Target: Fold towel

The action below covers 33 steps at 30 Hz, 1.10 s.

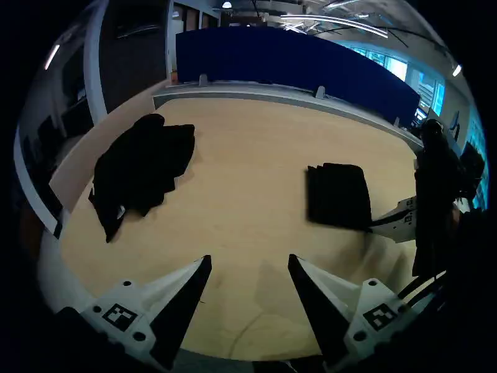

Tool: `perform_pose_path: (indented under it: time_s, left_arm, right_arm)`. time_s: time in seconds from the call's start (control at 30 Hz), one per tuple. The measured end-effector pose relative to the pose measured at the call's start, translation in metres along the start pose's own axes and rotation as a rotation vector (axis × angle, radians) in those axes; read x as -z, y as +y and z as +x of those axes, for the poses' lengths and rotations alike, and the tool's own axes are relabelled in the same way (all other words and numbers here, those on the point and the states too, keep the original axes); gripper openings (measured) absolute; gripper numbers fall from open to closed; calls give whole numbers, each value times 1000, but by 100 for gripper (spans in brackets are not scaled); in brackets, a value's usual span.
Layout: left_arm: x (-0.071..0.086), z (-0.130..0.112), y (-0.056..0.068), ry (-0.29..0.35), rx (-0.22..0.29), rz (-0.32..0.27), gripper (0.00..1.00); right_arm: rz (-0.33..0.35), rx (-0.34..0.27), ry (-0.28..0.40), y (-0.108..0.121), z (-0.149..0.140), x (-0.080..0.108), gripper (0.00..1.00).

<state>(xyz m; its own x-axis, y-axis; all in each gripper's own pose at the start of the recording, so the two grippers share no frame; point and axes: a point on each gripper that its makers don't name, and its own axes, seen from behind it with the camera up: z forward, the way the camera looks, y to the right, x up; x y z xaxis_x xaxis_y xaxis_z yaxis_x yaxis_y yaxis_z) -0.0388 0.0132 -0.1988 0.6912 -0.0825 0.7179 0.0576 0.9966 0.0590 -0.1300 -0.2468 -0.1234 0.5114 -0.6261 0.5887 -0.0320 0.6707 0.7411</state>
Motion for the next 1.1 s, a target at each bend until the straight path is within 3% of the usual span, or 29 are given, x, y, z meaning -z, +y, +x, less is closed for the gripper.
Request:
perform_pose_path:
  time_s: [0.2, 0.4, 0.8, 1.1]
  left_arm:
    - [-1, 1, 1, -1, -4, -2, 91]
    - [-3, 7, 6, 1, -17, -13, 92]
    - [-2, 43, 24, 42, -70, -57, 91]
    - [-1, 72, 34, 75, -110, -84, 92]
  right_arm:
    - [-5, 13, 10, 3, 4, 4, 5]
    - [-22, 31, 53, 10, 26, 20, 4]
    - [-79, 104, 156, 39, 98, 73, 4]
    - [-104, 130, 203, 57, 135, 119, 4]
